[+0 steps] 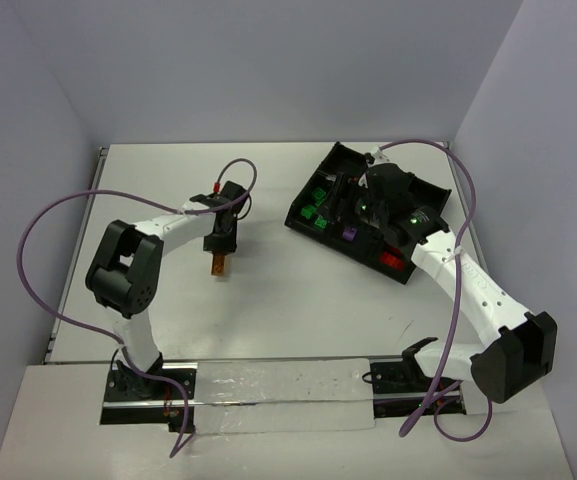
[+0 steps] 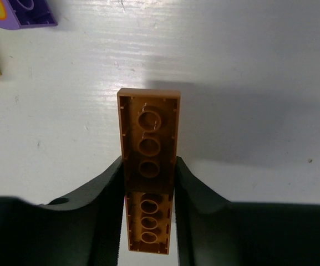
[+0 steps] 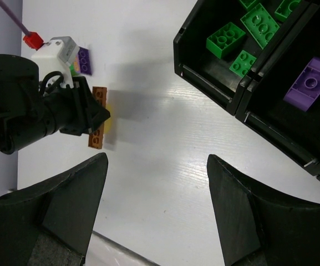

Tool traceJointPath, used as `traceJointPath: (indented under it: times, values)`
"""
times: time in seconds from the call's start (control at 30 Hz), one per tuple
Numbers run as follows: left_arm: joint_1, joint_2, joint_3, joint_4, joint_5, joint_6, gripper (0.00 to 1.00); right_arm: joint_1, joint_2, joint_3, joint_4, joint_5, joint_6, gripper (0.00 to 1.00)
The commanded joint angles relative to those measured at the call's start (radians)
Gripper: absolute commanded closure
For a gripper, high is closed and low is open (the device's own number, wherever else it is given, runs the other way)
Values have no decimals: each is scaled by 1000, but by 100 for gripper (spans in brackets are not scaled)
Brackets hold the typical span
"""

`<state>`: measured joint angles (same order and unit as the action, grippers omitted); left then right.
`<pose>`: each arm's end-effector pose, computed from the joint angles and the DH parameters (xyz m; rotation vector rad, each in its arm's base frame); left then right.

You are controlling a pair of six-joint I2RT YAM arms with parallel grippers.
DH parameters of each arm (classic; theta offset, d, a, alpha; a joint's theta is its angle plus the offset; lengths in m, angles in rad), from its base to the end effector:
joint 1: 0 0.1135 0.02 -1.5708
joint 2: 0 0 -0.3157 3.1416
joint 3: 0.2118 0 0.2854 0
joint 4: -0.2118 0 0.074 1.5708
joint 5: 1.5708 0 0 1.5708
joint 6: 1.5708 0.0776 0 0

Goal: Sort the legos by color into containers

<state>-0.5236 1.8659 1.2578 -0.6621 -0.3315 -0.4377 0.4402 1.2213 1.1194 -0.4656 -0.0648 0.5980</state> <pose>0.3753 -0.1875 0.1646 0.0479 2.7171 0.2127 0.2903 0.1423 0.3600 0.1353 2.2098 0.6646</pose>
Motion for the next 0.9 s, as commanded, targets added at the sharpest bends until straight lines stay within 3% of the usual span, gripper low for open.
traceJointPath:
  times: [0.0, 0.13, 0.27, 0.3, 0.43, 0.63, 0.77, 0.87]
  values:
    - [4, -85, 25, -36, 18, -44, 97, 9, -20, -4, 13, -3, 0, 21]
    - [13, -213, 60, 8, 235, -44, 100, 10, -6, 11, 6, -27, -10, 21]
    - [62, -382, 15, 177, 633, -111, 100, 9, -4, 37, 19, -124, -52, 21]
    - [92, -432, -32, 284, 778, -163, 100, 12, -17, 29, 55, -197, -70, 21]
    - [136, -493, -146, 512, 986, -307, 100, 16, -48, -11, 155, -409, -95, 22]
    - [143, -499, -220, 790, 1144, -474, 100, 165, 3, 62, 112, -477, -221, 27]
    - [154, -498, -265, 959, 1201, -574, 100, 180, 7, 12, 246, -519, -143, 27]
    - [174, -498, -298, 1049, 1234, -652, 100, 184, 17, 13, 254, -513, -141, 27]
